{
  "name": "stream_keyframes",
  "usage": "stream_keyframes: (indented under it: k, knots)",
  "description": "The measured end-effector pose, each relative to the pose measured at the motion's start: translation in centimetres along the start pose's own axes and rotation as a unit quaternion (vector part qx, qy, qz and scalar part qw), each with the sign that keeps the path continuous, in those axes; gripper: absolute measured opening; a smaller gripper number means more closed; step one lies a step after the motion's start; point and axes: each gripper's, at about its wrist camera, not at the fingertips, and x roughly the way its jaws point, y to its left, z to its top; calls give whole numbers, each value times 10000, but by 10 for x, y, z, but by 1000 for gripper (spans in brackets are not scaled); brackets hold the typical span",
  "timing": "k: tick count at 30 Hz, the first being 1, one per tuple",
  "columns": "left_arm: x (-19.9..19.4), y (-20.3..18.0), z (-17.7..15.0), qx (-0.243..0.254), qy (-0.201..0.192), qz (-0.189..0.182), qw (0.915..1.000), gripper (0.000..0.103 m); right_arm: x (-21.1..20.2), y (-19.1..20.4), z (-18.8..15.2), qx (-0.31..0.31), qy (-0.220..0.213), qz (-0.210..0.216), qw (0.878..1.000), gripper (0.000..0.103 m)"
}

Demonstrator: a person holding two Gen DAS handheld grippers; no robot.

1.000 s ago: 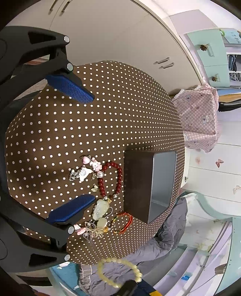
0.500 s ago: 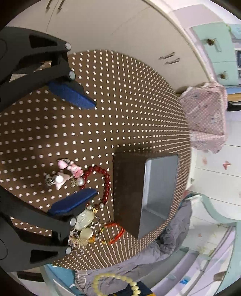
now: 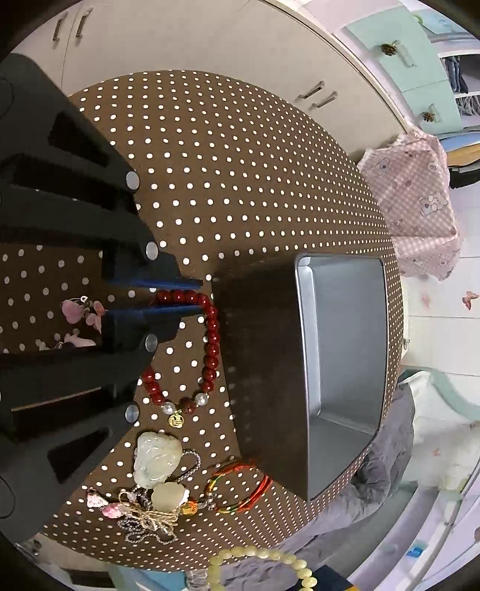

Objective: Organize jewelry
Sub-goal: 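Grasp the dark red bead bracelet with the left gripper while the right gripper carries the cream bracelet, then lower both bracelets into the grey box and open both grippers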

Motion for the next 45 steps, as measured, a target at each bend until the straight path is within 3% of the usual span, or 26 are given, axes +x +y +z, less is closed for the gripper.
stream_keyframes:
  k: [6, 21, 45]
  knots:
    - [-12, 9, 1, -184, -70, -236, 9995, 8, 1, -4, 0, 49, 2, 73, 10000, 8]
    - [-71, 3, 10, -132, -826, -711, 9940, 8, -7, 1, 9, -76, -223, 182, 9996, 8]
    - [-127, 1, 72, 3, -1794, -684, 9814, 8, -7, 31, 66, -488, -821, 500, 9942, 8]
